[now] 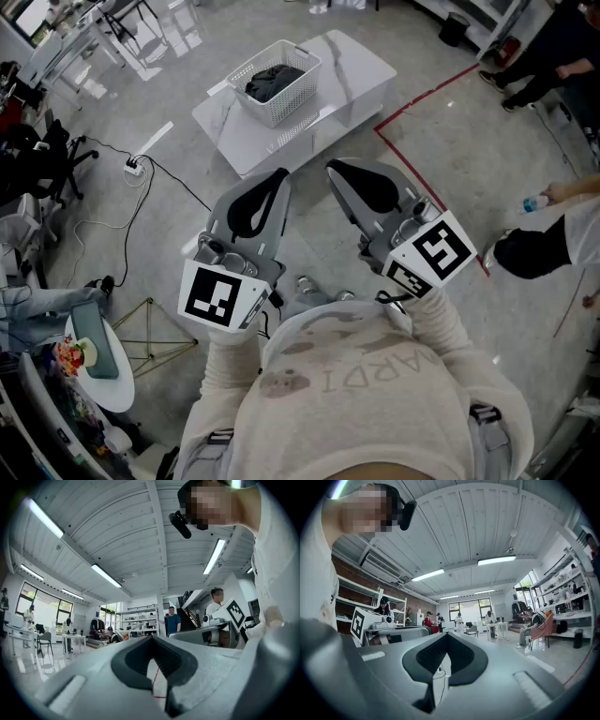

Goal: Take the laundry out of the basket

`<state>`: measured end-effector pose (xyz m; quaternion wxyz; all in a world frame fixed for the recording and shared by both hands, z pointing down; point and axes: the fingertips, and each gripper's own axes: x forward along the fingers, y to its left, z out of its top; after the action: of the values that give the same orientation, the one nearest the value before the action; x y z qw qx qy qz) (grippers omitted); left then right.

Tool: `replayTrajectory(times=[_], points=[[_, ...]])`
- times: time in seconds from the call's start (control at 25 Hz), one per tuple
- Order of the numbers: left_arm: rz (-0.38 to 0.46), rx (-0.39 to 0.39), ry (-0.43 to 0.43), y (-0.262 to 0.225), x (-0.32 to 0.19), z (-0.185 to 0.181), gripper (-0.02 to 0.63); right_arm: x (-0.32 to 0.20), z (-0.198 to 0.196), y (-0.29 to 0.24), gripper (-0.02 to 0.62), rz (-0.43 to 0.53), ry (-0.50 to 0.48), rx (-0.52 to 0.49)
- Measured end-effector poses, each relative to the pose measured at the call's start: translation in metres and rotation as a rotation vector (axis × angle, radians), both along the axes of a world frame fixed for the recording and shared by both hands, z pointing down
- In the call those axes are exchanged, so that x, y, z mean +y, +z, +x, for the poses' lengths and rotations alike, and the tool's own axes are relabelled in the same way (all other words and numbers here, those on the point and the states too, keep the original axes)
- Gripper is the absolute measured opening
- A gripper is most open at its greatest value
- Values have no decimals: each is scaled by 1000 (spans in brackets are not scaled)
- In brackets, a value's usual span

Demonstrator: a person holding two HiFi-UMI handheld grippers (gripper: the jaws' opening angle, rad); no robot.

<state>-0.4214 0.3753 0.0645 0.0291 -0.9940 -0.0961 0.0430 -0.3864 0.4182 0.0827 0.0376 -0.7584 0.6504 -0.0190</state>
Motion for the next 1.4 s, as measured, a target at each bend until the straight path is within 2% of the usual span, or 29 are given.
replayTrajectory(times=[0.6,0.96,1.16,1.4], points=[[15,10,-18,0,-25,-7,0,-21,-6,-1,28,27,-1,-1],[-5,9,20,14,-51,-4,0,-38,-6,11,28,17,30,3],[-17,3,36,17,-59,14,0,-42,13,12,26,17,49,-13],[-8,-10,-2,20,-84,48,0,-69,51,15,26,9,15,-8]])
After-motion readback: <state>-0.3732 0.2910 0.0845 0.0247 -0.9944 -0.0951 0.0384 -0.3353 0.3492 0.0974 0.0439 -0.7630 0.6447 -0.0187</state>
